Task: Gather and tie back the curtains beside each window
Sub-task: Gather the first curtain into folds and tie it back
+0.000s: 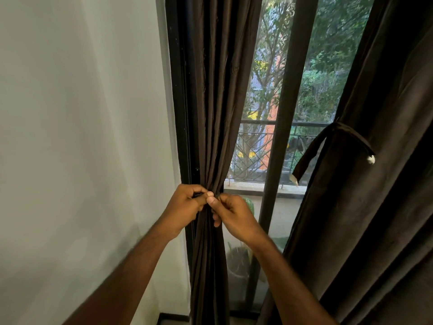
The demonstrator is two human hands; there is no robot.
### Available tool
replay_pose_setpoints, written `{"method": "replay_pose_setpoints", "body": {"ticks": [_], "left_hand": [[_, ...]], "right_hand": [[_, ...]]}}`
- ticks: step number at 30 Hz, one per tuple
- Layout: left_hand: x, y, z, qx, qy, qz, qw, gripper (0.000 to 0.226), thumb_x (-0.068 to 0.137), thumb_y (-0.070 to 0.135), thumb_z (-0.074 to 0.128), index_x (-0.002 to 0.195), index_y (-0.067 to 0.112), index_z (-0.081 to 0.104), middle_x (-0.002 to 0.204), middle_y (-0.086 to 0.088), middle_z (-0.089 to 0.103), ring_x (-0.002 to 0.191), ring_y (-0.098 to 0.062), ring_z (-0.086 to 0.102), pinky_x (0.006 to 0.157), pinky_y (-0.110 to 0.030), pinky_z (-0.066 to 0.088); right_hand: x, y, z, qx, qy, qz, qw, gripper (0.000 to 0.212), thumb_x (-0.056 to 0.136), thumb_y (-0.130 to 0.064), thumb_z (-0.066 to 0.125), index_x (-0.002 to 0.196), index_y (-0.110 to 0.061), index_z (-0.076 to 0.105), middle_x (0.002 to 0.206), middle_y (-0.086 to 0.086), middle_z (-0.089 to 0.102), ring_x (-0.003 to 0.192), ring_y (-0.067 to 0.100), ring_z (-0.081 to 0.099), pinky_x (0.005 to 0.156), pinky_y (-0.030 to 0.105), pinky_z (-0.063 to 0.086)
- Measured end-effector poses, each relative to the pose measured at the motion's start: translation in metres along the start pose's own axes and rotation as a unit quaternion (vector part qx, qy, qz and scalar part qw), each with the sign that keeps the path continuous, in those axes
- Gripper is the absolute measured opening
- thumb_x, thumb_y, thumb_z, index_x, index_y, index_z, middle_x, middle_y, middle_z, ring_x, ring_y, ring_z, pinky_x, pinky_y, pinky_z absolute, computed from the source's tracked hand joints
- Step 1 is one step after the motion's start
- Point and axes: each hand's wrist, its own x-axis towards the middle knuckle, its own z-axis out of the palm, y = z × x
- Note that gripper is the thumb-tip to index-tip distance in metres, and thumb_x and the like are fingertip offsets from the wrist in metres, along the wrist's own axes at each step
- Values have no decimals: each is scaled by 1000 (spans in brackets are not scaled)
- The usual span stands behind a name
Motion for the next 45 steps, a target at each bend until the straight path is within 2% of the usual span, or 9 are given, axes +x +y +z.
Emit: {"method": "replay_pose_setpoints", "body": {"ticks": [4, 8, 12, 18, 24, 27, 31, 34, 45], "left_hand": [[-3, 2, -3, -52, 8, -10, 999, 23, 97, 17, 66, 82, 2, 74, 60, -9, 62, 54, -14, 49, 49, -23, 35], [4, 12, -12, -69, 71, 16, 995, 27, 97, 17, 66, 75, 4, 72, 59, -9, 66, 54, -13, 52, 53, -21, 41], [14, 14, -26, -61, 139, 49, 987, 28, 97, 12, 65, 73, 0, 72, 56, -6, 66, 53, -10, 55, 55, -15, 45], [12, 6, -19, -53, 184, 35, 981, 26, 96, 16, 67, 73, 7, 73, 56, -4, 66, 52, -6, 60, 66, -19, 48], [8, 1, -16, -44, 183, 31, 982, 27, 96, 18, 67, 73, 5, 73, 54, -3, 65, 51, -7, 59, 77, -30, 52], [15, 0, -24, 61, 176, 80, 979, 29, 97, 20, 67, 71, 8, 73, 56, 0, 64, 52, -6, 58, 74, -26, 51], [20, -2, -27, 195, 191, 166, 948, 8, 93, 21, 72, 84, 19, 72, 74, 9, 67, 69, -5, 64, 70, -19, 50], [23, -10, -26, 253, 201, 221, 920, 12, 88, 18, 77, 98, 14, 72, 90, 0, 69, 80, -15, 64, 74, -28, 55], [70, 38, -22, 273, 145, 345, 886, 22, 94, 25, 67, 79, 8, 70, 59, 4, 56, 50, -13, 53, 50, -32, 48]], "right_hand": [[3, 3, -7, -12, 10, -77, 997, 44, 105, -28, 56, 70, -2, 61, 59, 6, 62, 55, 18, 62, 61, 38, 53], [10, 2, -25, -45, -6, -85, 995, 44, 105, -21, 57, 66, -3, 63, 52, -10, 57, 50, 4, 51, 57, 18, 40], [11, 8, -38, -60, -18, -93, 994, 44, 105, -20, 56, 65, -5, 66, 56, -12, 57, 55, 4, 55, 62, 16, 42], [15, 16, -37, -47, -36, -97, 994, 46, 106, -26, 56, 65, -9, 68, 63, 0, 62, 61, 26, 60, 68, 38, 49], [6, 23, -32, -54, -13, -54, 997, 44, 106, -22, 56, 66, -6, 67, 58, -11, 56, 55, 4, 51, 64, 21, 42], [13, 18, -30, -77, 7, -57, 995, 42, 105, -23, 58, 67, -6, 65, 58, -8, 58, 55, 4, 55, 63, 19, 45], [24, 17, -26, -151, 34, -37, 987, 35, 100, -40, 61, 75, -16, 62, 67, 2, 62, 63, 17, 60, 62, 42, 51], [33, 14, -29, -225, 79, -30, 971, 34, 96, -43, 64, 72, -20, 57, 69, 0, 57, 65, 16, 55, 61, 40, 46], [66, -36, -62, -361, 189, -83, 910, 17, 90, -38, 69, 87, -23, 62, 93, -2, 62, 79, 22, 63, 72, 38, 54]]}}
